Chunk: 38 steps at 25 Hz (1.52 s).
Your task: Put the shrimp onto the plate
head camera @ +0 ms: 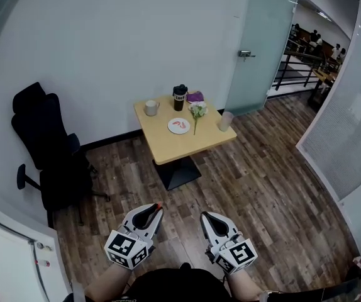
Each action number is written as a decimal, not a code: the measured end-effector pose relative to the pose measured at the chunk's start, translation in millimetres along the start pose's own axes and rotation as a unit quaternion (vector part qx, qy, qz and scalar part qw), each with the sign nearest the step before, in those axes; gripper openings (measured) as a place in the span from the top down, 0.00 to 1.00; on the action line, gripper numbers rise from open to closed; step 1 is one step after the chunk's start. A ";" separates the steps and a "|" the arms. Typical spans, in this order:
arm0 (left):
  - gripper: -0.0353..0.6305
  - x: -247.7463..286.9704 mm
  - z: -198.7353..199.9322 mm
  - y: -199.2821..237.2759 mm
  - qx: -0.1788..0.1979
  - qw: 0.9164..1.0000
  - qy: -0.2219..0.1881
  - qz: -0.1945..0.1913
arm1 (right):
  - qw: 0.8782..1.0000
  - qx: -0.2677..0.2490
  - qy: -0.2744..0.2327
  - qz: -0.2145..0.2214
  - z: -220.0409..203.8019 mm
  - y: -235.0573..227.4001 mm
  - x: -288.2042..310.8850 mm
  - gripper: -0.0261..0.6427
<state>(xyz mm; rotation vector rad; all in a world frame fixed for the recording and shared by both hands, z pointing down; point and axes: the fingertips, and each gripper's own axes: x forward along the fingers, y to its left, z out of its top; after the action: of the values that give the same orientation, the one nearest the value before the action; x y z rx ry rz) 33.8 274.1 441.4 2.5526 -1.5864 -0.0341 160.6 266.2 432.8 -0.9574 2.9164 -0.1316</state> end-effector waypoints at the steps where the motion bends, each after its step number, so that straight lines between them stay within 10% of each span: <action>1: 0.85 9.2 1.9 -3.4 -0.002 1.000 0.000 0.000 | 1.000 -0.001 0.001 0.001 2.1 -9.9 -1.0 0.96; 22: 0.85 81.2 2.8 13.1 -0.005 0.999 -0.002 0.045 | 1.000 0.000 0.016 0.018 0.3 -91.6 29.9 0.96; 38: 0.85 153.0 20.3 133.5 -0.014 1.000 0.002 0.024 | 1.000 0.009 0.027 0.001 -1.7 -131.1 155.1 0.96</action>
<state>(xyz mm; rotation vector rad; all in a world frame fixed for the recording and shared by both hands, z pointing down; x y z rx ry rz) -18.9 77.0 446.2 2.4915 -1.6328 -0.0474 112.9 69.0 441.9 -0.9639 2.9602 -0.1853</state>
